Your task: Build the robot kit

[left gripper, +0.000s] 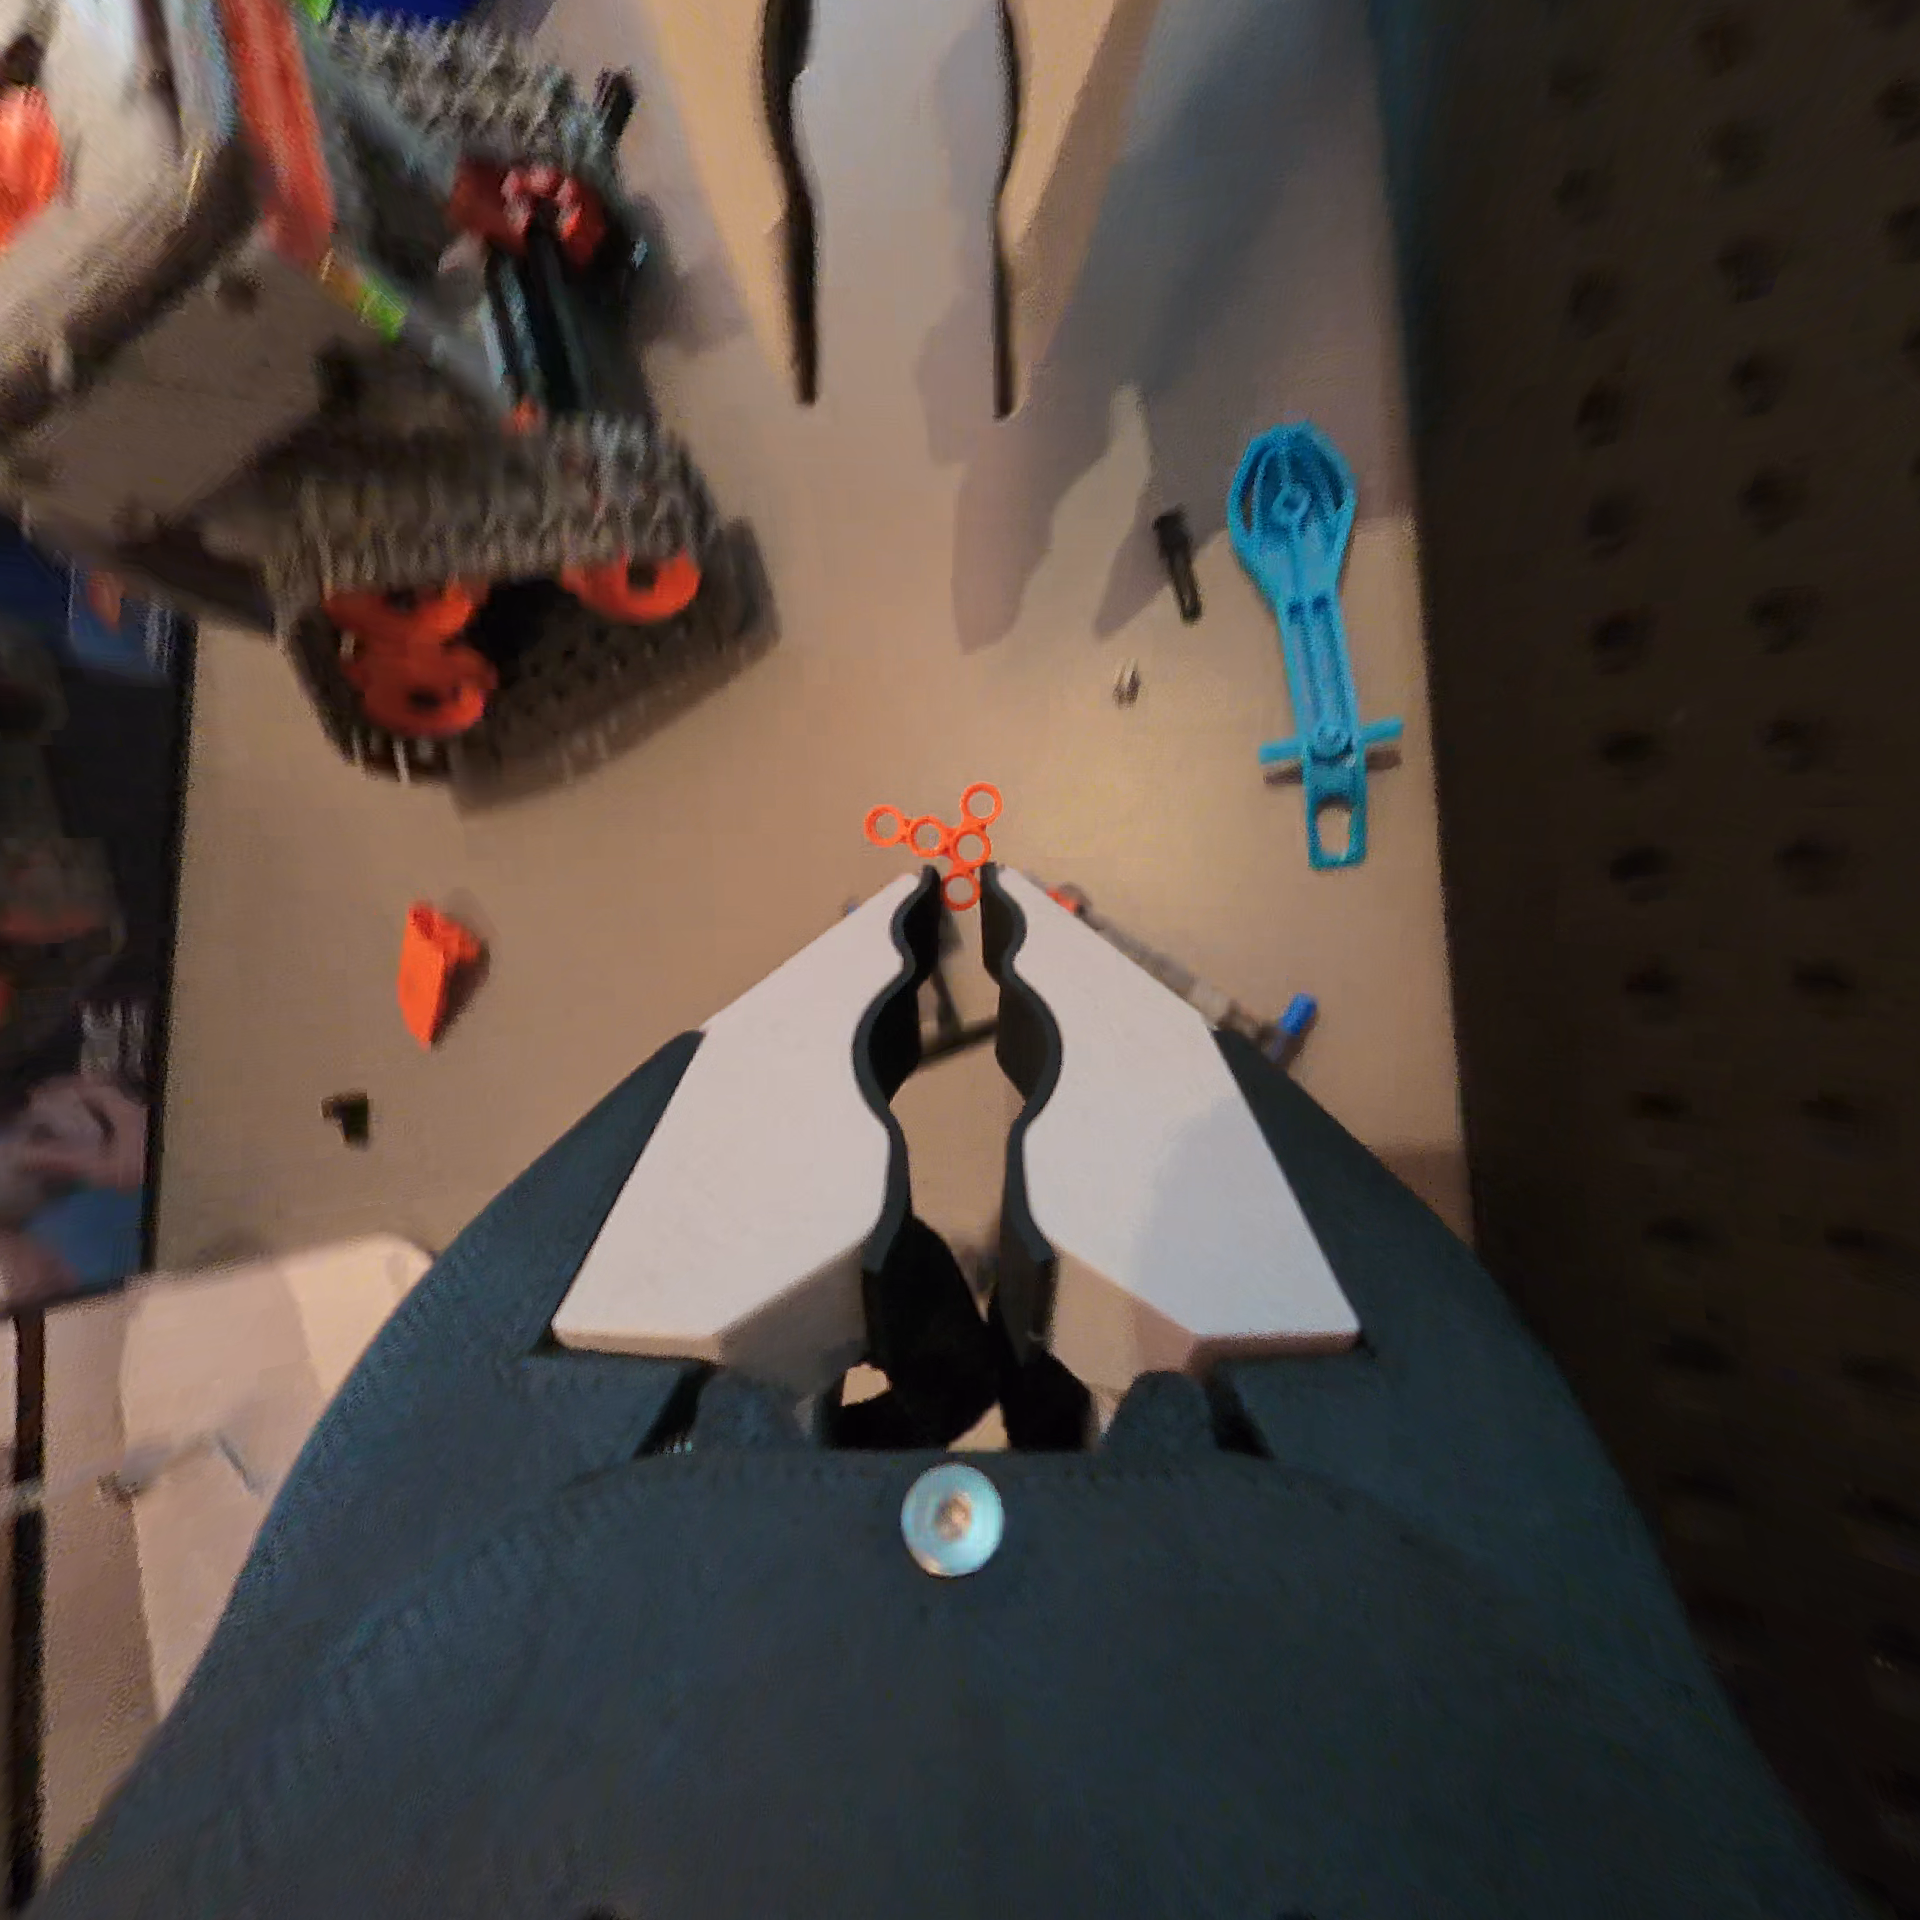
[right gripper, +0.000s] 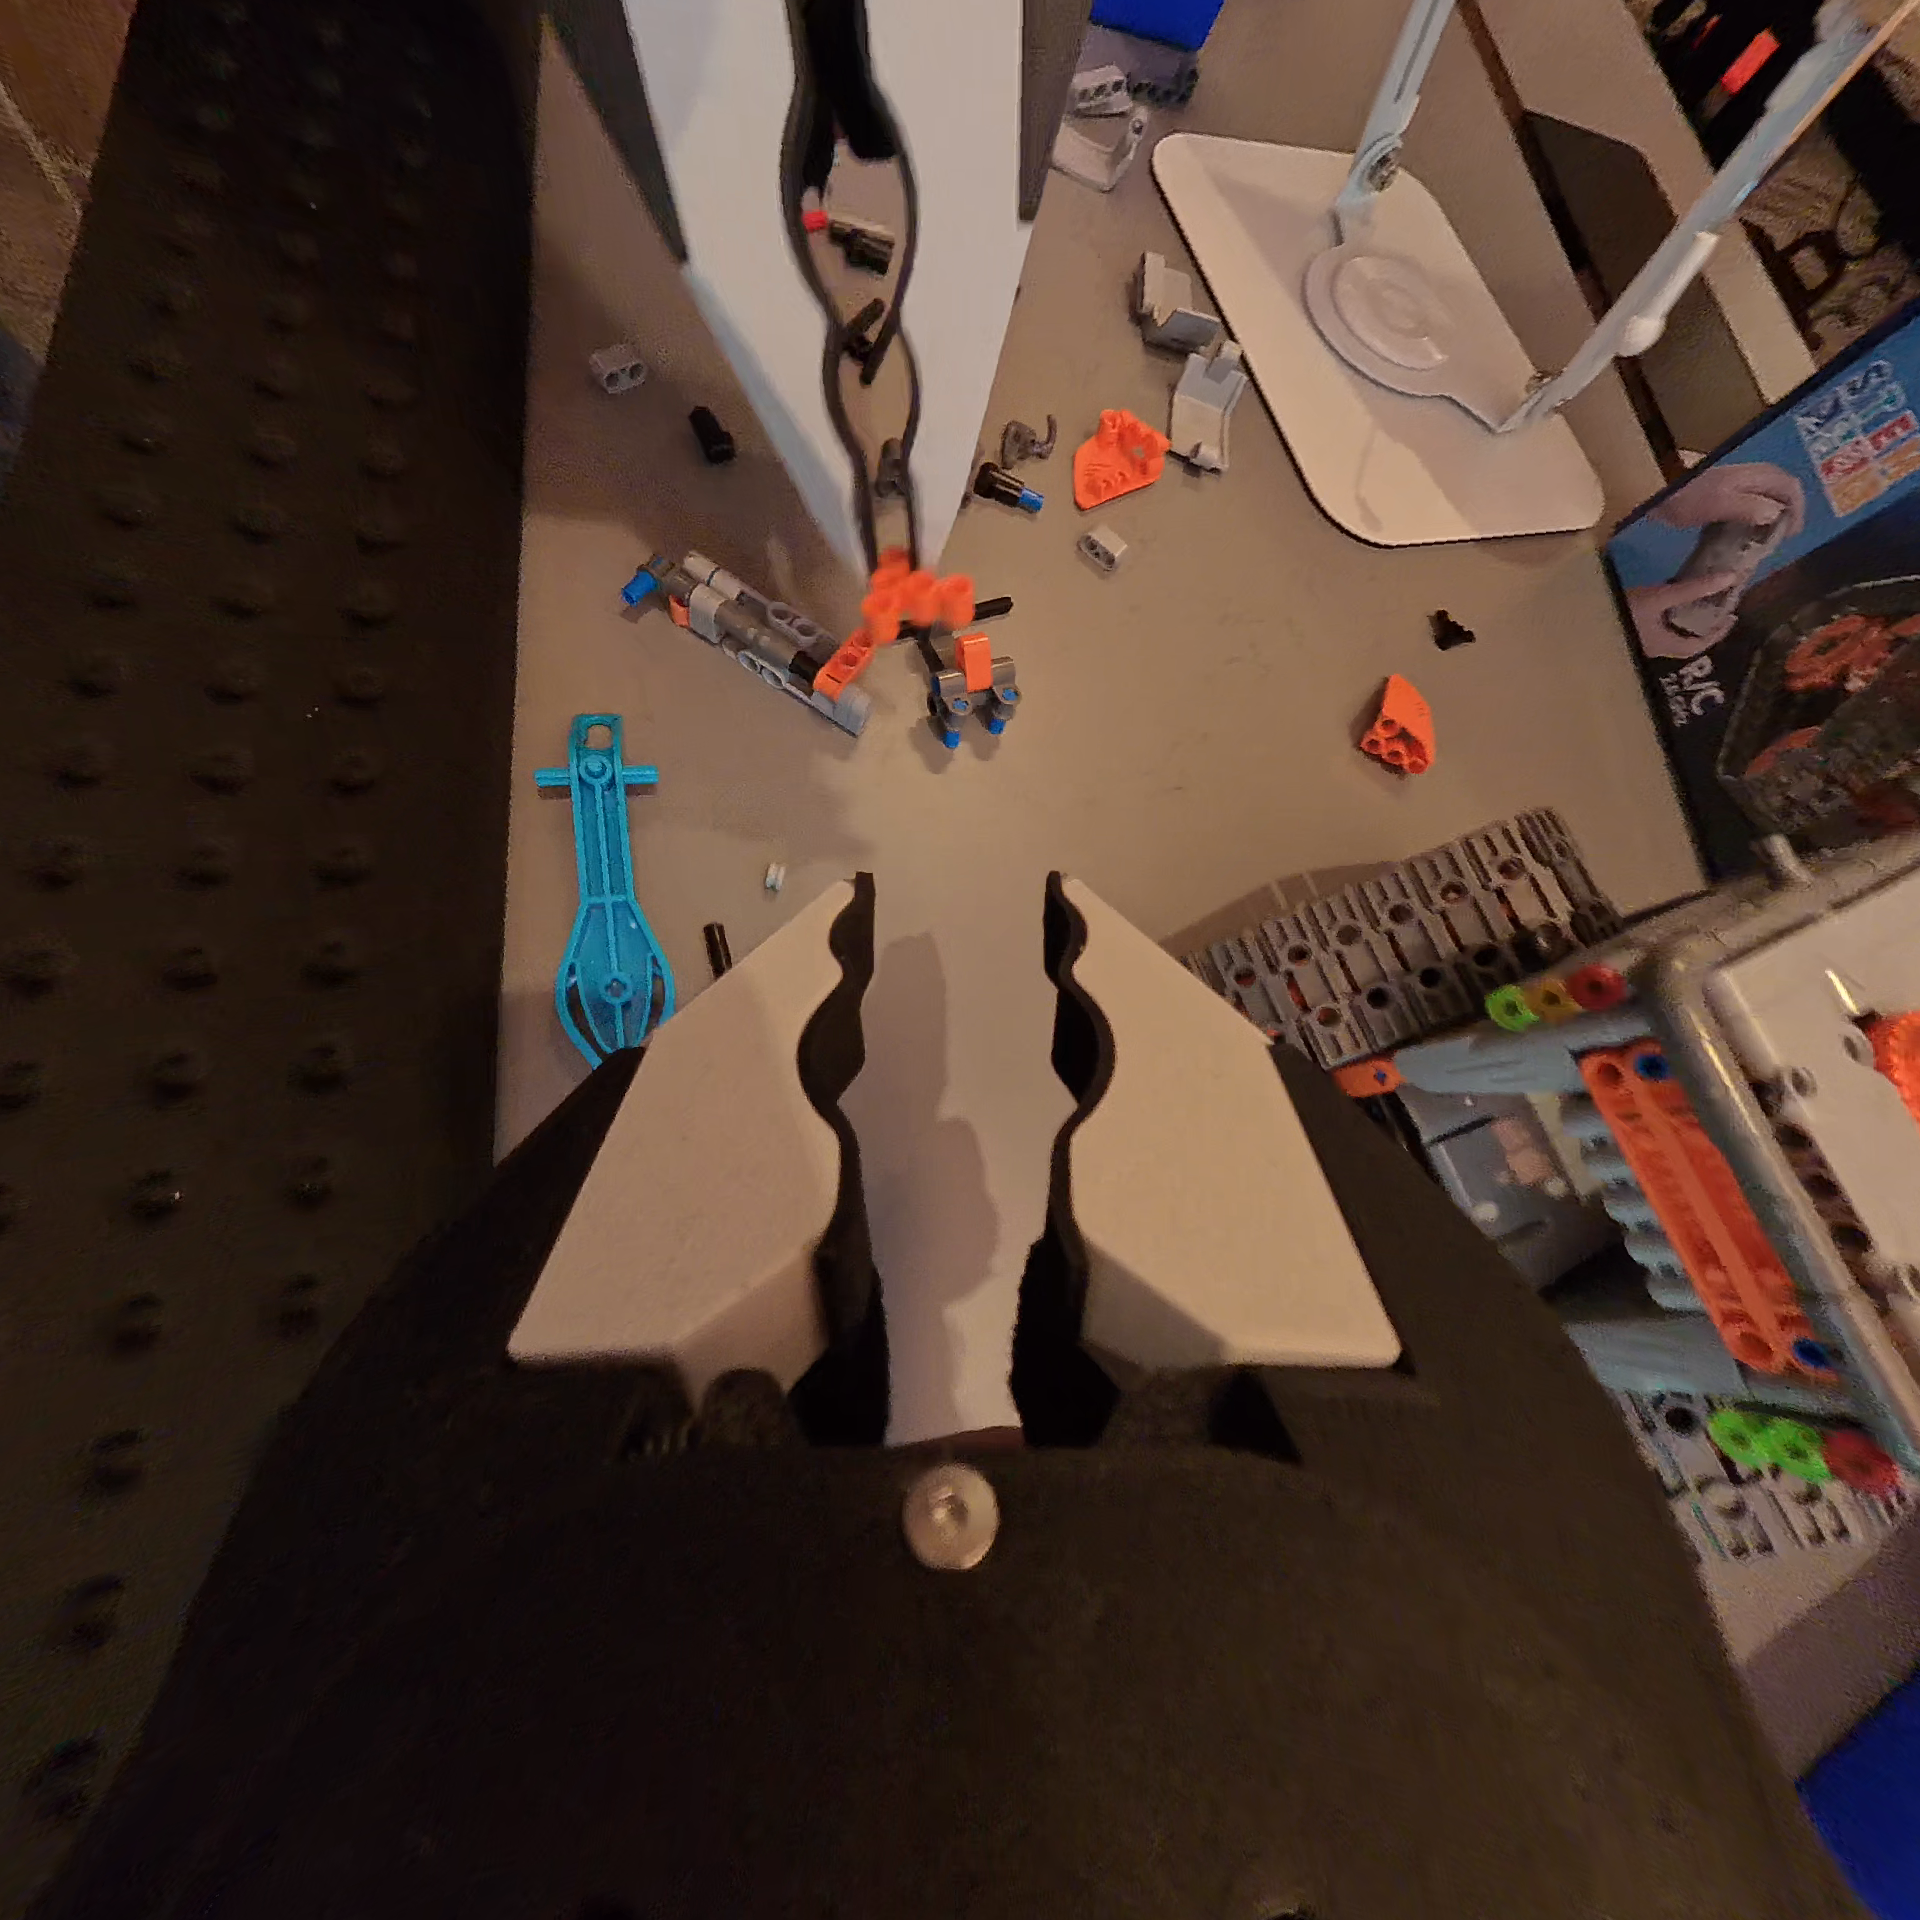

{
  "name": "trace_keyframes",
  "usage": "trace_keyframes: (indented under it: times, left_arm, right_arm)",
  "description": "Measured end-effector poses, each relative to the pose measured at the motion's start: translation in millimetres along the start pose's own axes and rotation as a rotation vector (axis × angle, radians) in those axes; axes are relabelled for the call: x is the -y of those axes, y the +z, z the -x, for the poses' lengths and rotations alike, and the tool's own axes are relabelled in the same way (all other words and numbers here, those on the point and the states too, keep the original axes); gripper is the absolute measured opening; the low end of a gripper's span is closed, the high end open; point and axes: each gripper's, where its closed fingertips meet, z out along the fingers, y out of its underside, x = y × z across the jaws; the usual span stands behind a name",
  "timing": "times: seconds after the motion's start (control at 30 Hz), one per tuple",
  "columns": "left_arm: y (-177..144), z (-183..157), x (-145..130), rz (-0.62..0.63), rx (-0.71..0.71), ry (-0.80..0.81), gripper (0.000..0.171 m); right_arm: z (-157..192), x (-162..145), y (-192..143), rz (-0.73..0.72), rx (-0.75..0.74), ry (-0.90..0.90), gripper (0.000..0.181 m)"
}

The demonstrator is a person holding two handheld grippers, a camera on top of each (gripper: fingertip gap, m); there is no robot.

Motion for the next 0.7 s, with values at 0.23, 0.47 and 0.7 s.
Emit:
trace_keyframes:
  times: [0.23,0.47,0.7]
  left_arm:
    - [51,-13,31,0.101,-0.148,0.315,0.006]
    - [76,-7,21,0.16,-0.224,0.397,0.006]
    - [71,4,18,0.128,-0.208,0.369,0.015]
  right_arm:
    - [-9,-14,-22,-0.032,-0.047,0.05,0.029]
    - [-11,-34,-21,0.028,-0.044,0.071,0.03]
    - [-2,-38,-4,0.073,0.007,0.075,0.03]
